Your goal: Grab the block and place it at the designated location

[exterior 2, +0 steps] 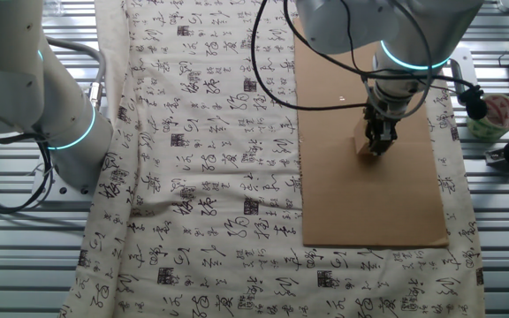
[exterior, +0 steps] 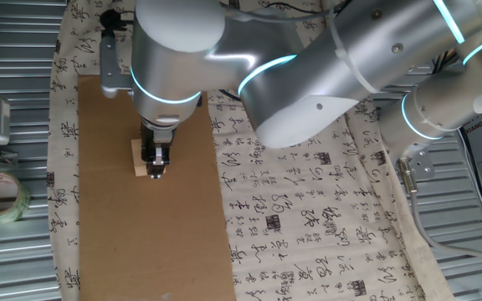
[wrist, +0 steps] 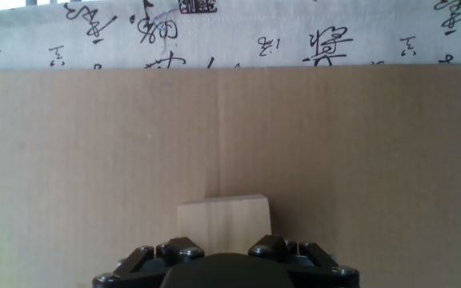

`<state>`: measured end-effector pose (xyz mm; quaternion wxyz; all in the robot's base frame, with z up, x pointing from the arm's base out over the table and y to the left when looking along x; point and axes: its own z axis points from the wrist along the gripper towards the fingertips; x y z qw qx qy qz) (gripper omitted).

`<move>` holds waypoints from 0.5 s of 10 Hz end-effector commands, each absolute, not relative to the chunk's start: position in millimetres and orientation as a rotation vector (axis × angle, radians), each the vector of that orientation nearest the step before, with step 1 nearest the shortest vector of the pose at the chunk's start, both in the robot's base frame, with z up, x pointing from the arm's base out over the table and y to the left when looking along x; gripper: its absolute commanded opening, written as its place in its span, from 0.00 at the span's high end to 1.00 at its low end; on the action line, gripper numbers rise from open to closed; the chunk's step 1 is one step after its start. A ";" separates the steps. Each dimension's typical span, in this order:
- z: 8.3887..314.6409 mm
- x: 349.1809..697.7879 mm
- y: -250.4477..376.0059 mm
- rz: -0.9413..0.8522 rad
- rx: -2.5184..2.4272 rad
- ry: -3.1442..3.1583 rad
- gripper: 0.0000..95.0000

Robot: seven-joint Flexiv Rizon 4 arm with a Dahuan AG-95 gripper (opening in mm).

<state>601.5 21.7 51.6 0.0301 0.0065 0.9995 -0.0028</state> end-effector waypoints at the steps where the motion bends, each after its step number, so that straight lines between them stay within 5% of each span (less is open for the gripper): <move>1: 51.3 601.3 21.3 0.002 0.044 3.075 1.00; 5: 47.0 603.6 21.8 0.015 0.051 3.066 1.00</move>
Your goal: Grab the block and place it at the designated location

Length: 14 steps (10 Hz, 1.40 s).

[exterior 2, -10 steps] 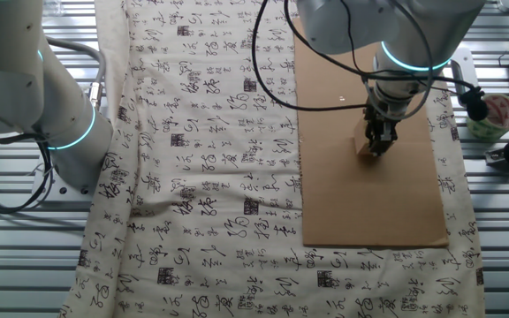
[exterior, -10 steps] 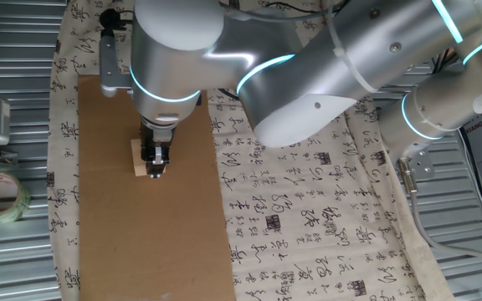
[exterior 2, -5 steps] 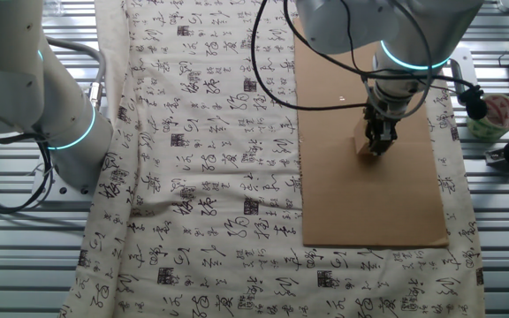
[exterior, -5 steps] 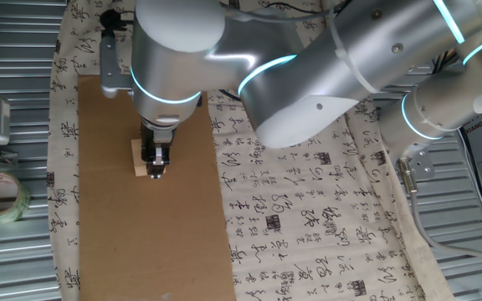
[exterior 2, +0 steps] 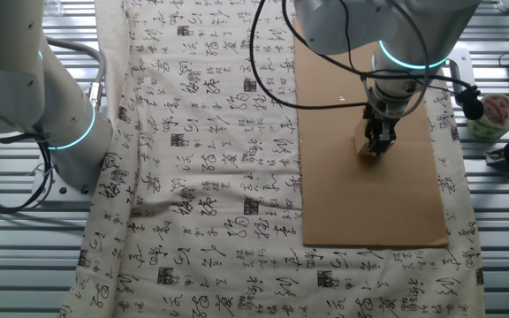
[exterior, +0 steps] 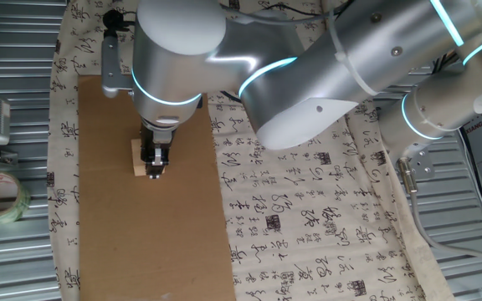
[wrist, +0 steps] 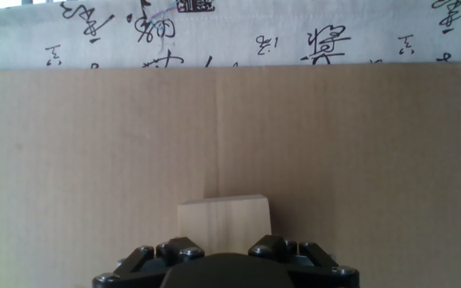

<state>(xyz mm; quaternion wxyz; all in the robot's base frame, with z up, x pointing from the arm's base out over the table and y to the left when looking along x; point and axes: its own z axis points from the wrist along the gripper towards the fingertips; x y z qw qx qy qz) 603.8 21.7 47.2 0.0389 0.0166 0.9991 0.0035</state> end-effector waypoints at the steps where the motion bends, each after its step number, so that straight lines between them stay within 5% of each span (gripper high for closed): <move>1: 46.7 603.9 22.0 0.016 0.052 3.067 1.00; 14: 41.4 605.6 22.7 0.020 0.063 3.063 1.00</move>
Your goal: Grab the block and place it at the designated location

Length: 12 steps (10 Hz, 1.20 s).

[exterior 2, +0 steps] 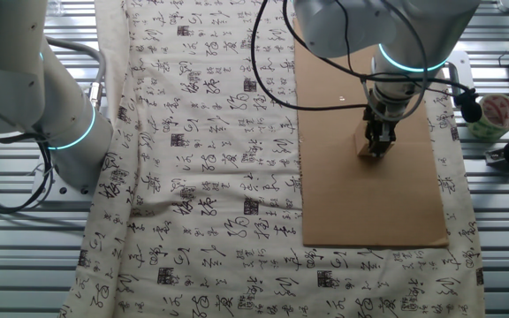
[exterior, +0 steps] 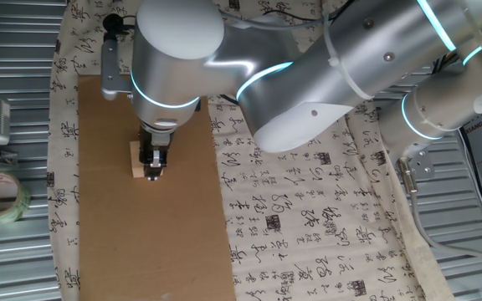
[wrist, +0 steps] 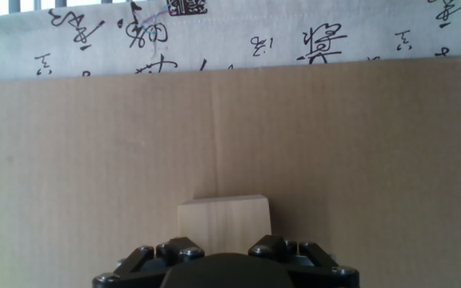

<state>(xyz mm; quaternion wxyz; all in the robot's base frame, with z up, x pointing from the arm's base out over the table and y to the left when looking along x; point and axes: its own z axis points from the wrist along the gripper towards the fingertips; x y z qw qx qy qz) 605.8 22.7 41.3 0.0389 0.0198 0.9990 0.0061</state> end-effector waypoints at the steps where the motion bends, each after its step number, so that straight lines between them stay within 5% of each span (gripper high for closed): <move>1: 41.3 605.5 22.6 0.021 0.062 3.063 1.00; 12: 38.2 605.6 22.4 0.026 0.067 3.056 1.00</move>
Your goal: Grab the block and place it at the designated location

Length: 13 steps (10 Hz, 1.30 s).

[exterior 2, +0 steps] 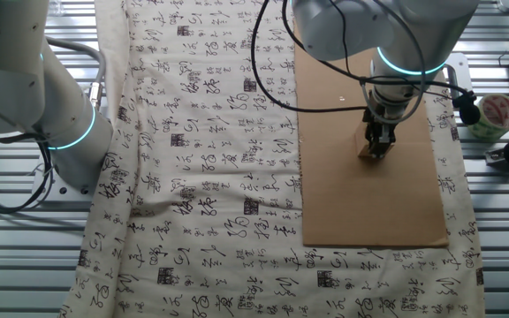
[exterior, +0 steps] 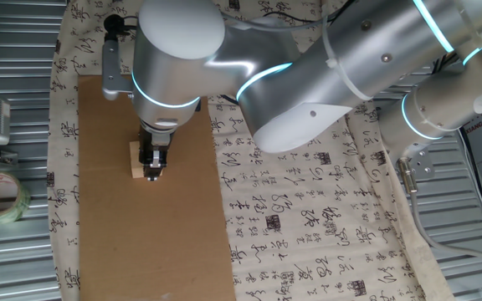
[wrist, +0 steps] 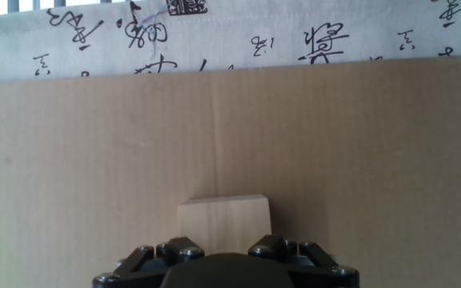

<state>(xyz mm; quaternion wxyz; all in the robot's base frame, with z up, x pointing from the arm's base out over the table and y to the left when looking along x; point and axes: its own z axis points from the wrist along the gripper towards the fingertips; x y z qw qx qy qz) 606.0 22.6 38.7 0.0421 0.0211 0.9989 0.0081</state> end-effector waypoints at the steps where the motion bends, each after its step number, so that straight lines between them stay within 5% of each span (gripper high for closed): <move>1: 38.2 605.6 22.4 0.027 0.068 3.055 1.00; 9: 38.2 605.6 22.4 0.021 0.055 3.052 1.00; 10: 38.3 605.5 22.3 0.022 0.052 3.051 0.80; 13: 38.3 605.5 22.3 0.022 0.051 3.050 0.80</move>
